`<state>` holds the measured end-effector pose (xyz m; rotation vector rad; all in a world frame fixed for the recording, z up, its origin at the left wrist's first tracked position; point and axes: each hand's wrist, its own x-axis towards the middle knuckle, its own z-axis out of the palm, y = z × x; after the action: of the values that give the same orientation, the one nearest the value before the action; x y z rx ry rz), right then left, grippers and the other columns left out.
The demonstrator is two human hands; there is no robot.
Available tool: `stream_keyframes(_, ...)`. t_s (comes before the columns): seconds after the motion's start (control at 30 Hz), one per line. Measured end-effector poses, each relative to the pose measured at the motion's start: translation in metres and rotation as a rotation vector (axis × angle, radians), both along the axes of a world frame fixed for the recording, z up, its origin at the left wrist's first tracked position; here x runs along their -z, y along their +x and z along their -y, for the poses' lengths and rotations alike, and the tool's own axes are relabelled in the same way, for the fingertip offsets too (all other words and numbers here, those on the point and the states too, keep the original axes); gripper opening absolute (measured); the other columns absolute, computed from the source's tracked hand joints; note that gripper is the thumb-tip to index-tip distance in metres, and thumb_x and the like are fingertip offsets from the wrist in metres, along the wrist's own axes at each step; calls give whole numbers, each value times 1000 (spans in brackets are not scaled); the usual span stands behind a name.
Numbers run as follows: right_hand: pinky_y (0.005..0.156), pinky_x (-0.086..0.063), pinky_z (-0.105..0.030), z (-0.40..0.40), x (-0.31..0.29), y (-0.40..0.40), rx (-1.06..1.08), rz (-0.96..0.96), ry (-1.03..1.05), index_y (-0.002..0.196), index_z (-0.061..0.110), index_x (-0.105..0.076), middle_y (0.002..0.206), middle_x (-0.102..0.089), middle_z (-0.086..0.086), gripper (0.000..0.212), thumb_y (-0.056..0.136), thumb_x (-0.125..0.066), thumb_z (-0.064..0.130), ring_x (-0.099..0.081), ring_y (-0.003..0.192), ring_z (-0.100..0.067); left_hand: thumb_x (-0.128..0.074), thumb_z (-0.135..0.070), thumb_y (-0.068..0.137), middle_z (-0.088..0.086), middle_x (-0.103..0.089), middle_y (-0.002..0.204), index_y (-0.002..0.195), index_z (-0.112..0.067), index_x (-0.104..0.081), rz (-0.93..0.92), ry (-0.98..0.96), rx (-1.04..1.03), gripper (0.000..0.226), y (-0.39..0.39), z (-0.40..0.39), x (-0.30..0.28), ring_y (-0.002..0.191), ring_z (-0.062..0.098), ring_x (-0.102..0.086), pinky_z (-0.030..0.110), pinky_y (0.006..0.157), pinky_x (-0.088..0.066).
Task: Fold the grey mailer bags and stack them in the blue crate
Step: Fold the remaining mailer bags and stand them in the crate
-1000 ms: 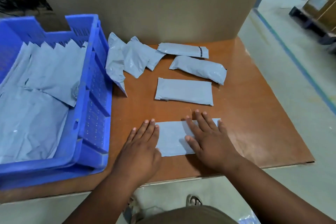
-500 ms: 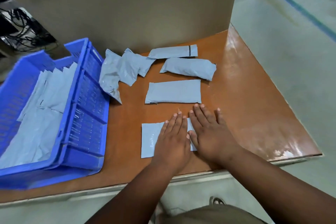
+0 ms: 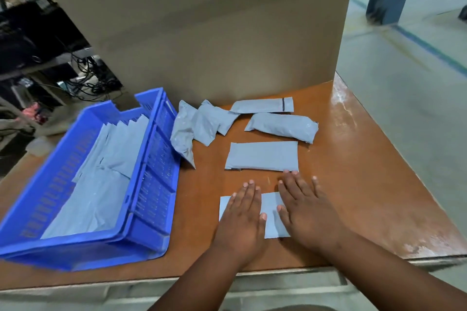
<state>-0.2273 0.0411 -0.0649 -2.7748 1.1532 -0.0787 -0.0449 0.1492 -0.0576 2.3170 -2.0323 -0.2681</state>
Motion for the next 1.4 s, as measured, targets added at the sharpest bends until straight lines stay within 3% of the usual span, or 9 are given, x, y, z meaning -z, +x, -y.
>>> stream_keyframes(0.13, 123, -10, -52, -26, 2, 41, -175, 72, -53, 161, 14, -44, 171, -34, -10, 64, 105, -36, 43, -27, 160, -29, -3, -50, 106, -4, 13, 177, 171, -22, -2, 2, 23, 4, 71, 24, -5, 3, 163, 12, 13, 44, 133, -6)
stream_keyframes(0.3, 130, -2, -50, -41, 20, 54, -159, 32, 19, 169, 17, -20, 177, -15, -3, 65, 112, -20, 46, -4, 164, -19, -23, -41, 107, -2, 2, 179, 171, -20, -12, 16, -20, 7, 68, 41, -17, 22, 164, 12, 7, 45, 133, -8)
stream_keyframes(0.43, 132, -2, -50, -44, 15, 55, -158, -3, 43, 171, 20, -9, 178, 0, 1, 66, 111, -15, 48, 7, 164, -14, -19, -43, 108, -1, 2, 179, 171, -20, -9, 36, -46, 25, 67, 41, -18, 24, 164, 15, 6, 45, 133, -7)
stream_keyframes(0.63, 132, -4, -50, -44, 9, 55, -143, -69, 31, 171, 23, -9, 178, -1, 2, 64, 113, -14, 50, 9, 163, -13, -19, -44, 109, 2, -2, 179, 170, -18, -13, 32, -43, 29, 67, 43, -19, 24, 165, 18, 1, 48, 132, -11)
stream_keyframes(0.8, 130, -6, -62, -46, 3, 36, -55, -39, 51, 171, 31, -9, 178, 10, 1, 68, 110, -29, 53, 10, 164, -18, 11, -59, 101, 4, 14, 177, 171, -25, -4, 24, 15, -3, 79, 42, -25, 14, 164, 25, 12, 54, 132, 0)
stream_keyframes(0.9, 129, -10, -64, -44, -7, 3, -1, -56, 30, 170, 36, -9, 178, 14, 1, 72, 107, -30, 62, 13, 164, -22, -4, -70, 102, 2, 25, 175, 169, -37, 3, 4, 16, 52, 75, 31, -28, 0, 161, 29, 23, 62, 129, 7)
stream_keyframes(1.0, 131, -9, -59, -45, -11, -29, -22, -67, 29, 169, 43, -1, 177, 16, 3, 73, 106, -28, 68, 15, 164, -23, -21, -66, 106, -3, 30, 173, 167, -43, 8, -12, -19, 220, 72, 7, -38, -9, 159, 26, 31, 60, 129, 10)
stream_keyframes(1.2, 128, -11, -64, -48, 3, -51, -65, -102, 39, 169, 44, -5, 178, 7, 4, 68, 108, -19, 71, 10, 164, -25, -19, -63, 108, -1, 25, 175, 166, -43, 15, 71, 9, 245, 70, -3, -49, 5, 161, 31, 26, 66, 128, 0)
stream_keyframes(1.4, 128, -11, -65, -48, 3, -52, -70, -79, 67, 169, 43, -12, 179, 2, 3, 68, 107, -18, 72, 6, 165, -25, -17, -63, 108, -2, 25, 175, 167, -41, 13, 99, 57, 241, 69, -5, -46, 6, 160, 27, 27, 64, 128, 1)
